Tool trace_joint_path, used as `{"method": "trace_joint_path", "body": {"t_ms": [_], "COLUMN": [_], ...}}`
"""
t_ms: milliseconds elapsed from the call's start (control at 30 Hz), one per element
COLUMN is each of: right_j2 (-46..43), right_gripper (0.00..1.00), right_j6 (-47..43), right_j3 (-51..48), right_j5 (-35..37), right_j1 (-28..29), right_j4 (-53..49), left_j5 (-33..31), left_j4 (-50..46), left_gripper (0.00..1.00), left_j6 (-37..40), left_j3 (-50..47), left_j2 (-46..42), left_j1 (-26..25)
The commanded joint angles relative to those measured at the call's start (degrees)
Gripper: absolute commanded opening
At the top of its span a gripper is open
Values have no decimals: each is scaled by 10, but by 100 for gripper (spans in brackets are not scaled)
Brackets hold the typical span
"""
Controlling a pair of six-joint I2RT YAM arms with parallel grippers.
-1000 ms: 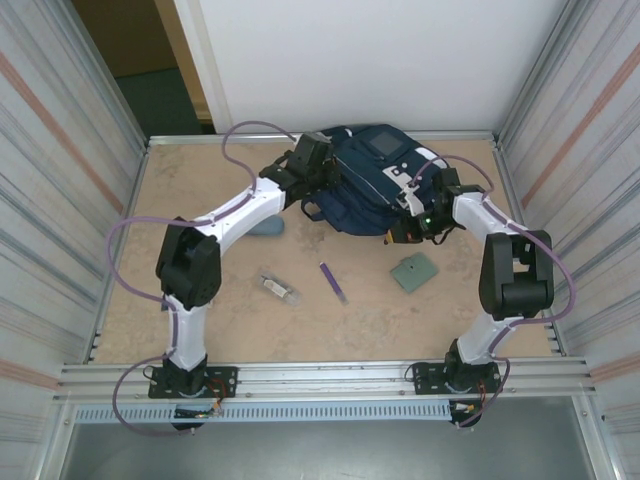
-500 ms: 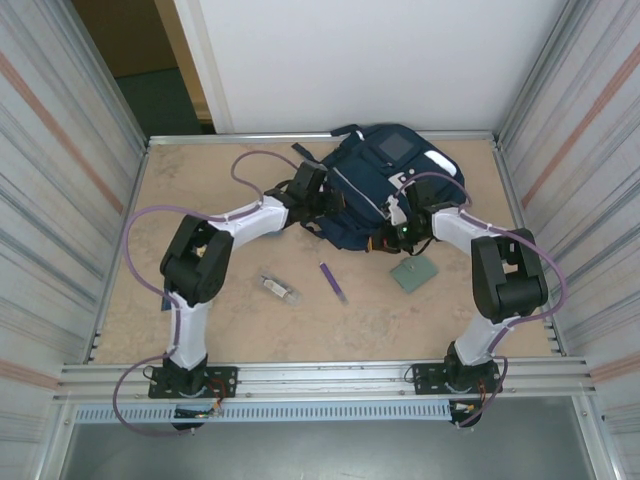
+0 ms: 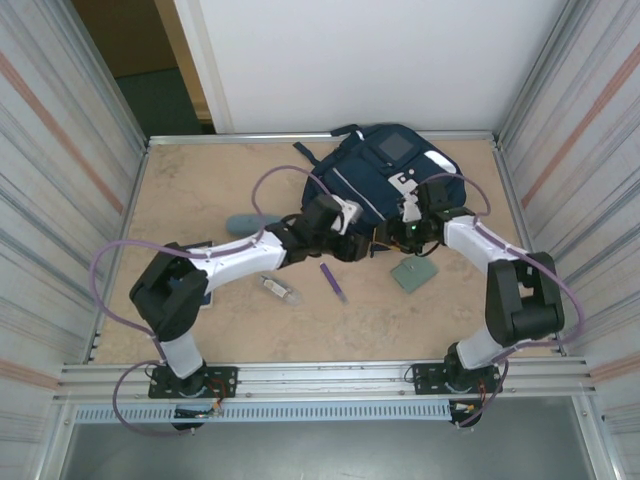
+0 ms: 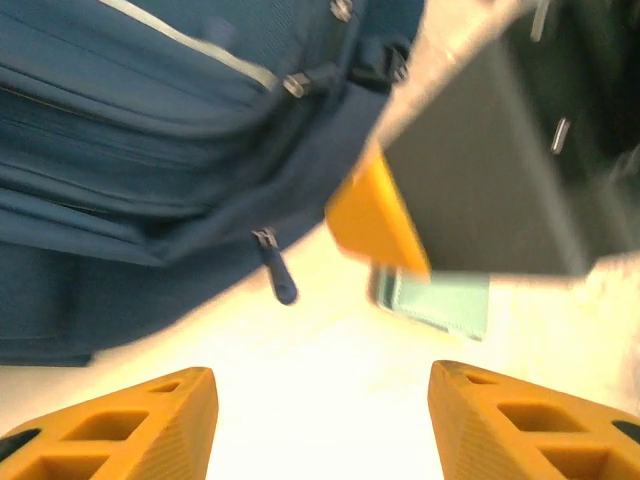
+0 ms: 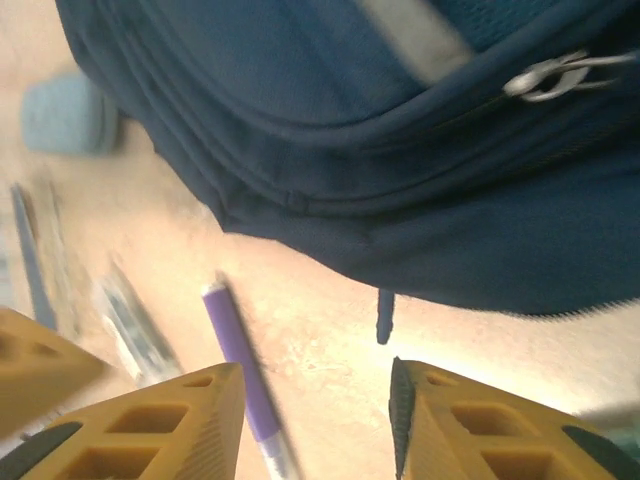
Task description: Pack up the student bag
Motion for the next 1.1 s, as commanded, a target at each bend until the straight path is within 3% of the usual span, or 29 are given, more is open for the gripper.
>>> {"method": "trace_joint_path", "body": {"t_ms": [0, 333, 500, 700, 867, 933, 1000, 1067], "right_j2": [-34, -17, 28, 56, 67, 68, 68, 67], "right_gripper": [45, 50, 51, 51, 51, 49, 47, 45], "right_j6": [98, 337, 372, 395, 421, 427, 439, 446], "right_j3": [-14, -55, -30, -22, -24, -33, -43, -46], "right_j5": [27, 43, 52, 50, 62, 72, 72, 69], "right_j1": [-28, -33, -23, -11, -10, -9, -11, -13], "right_j4": [-32, 58, 65, 97, 106, 109, 118, 119], "left_j5": [-55, -121, -164, -213, -227, -231, -228, -224], "left_j4": [4, -23, -72, -128, -132, -137, -137, -132], "left_gripper": [59, 65, 66, 56, 36, 16, 3, 0], "left_j6": [36, -36, -75, -109, -106, -102, -94, -81], "left_j3": [18, 116, 177, 232, 241, 244, 241, 231], "left_j2": [30, 156, 210, 265, 289, 293, 287, 269], "left_j1": [-7, -44, -46, -46, -47, -48, -48, -49]}}
